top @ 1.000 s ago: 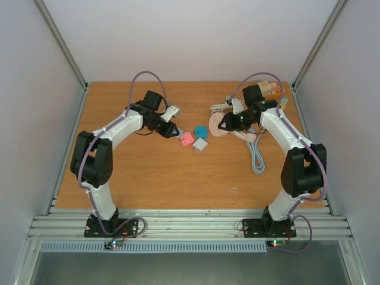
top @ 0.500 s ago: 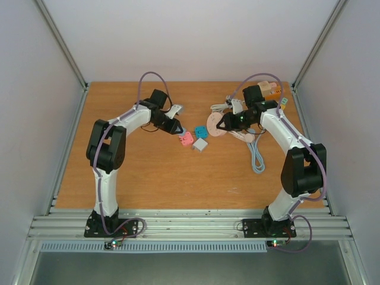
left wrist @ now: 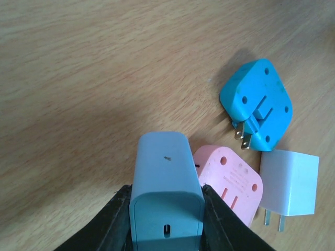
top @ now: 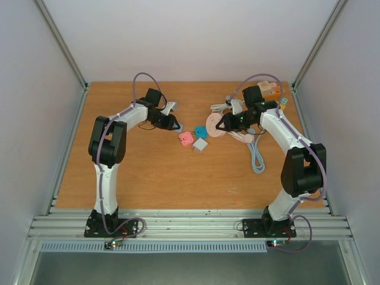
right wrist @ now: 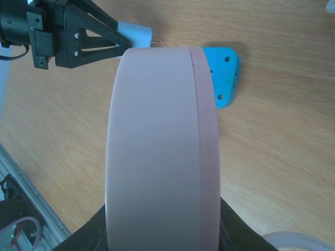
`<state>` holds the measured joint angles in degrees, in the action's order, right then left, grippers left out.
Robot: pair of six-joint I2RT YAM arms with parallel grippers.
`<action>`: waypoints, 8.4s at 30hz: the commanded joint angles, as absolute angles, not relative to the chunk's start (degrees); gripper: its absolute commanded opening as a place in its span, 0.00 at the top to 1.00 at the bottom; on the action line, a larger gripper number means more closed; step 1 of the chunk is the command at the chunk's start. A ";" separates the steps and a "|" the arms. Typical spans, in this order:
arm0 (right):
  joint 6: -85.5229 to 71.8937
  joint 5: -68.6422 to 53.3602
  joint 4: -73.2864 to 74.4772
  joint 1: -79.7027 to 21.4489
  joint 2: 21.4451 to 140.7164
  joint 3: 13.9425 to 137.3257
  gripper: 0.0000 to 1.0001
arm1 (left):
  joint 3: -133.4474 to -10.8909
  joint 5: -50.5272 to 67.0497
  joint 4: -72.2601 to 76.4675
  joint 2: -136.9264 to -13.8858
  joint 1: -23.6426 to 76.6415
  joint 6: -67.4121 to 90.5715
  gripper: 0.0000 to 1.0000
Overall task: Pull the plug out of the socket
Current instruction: Place the plug at the center of the board, then place the socket at the center of the board, then pick up the socket from the center of the board.
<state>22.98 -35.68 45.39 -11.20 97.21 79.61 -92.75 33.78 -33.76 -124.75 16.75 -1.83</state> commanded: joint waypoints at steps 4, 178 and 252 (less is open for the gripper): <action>22.67 -38.67 43.65 -11.14 95.66 79.80 0.99 | -94.83 35.11 -33.19 -126.64 17.03 -0.79 0.50; 14.30 18.89 46.58 5.86 103.69 93.51 0.01 | -61.15 39.11 -40.18 -77.50 -5.01 -18.05 0.01; 7.43 12.63 42.80 6.93 95.69 88.17 0.76 | -58.63 43.49 -35.23 -74.48 -2.37 -17.16 0.01</action>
